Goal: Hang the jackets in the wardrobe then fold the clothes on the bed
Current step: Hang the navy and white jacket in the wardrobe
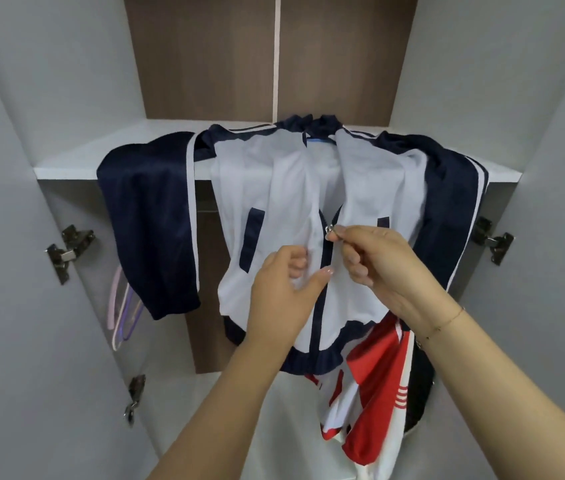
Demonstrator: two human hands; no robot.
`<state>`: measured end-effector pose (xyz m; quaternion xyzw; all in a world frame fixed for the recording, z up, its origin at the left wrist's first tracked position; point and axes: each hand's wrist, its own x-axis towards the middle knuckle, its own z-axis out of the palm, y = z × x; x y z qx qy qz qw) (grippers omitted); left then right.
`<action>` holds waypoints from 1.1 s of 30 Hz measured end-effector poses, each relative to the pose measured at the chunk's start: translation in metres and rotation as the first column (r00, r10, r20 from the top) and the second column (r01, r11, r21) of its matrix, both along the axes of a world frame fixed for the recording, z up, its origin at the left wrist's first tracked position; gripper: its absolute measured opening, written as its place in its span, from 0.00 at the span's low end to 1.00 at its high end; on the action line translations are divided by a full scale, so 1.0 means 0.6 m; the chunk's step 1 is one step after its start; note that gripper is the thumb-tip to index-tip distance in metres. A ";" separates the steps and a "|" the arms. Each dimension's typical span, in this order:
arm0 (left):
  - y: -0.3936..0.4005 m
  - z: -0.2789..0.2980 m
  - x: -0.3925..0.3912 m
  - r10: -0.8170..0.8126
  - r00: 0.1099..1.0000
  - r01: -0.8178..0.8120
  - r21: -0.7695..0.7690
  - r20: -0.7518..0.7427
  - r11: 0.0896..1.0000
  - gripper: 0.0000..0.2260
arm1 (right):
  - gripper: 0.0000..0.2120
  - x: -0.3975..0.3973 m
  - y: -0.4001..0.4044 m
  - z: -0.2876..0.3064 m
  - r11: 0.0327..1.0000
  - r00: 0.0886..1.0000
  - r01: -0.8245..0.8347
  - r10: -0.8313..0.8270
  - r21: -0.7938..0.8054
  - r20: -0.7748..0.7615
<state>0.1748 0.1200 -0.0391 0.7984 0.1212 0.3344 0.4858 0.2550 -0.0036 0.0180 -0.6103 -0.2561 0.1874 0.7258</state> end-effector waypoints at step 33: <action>0.031 0.021 0.114 0.070 0.995 -0.065 -0.077 0.064 0.995 0.03 | 0.10 0.152 0.028 0.120 0.996 0.991 -0.092 0.092 0.007 -0.101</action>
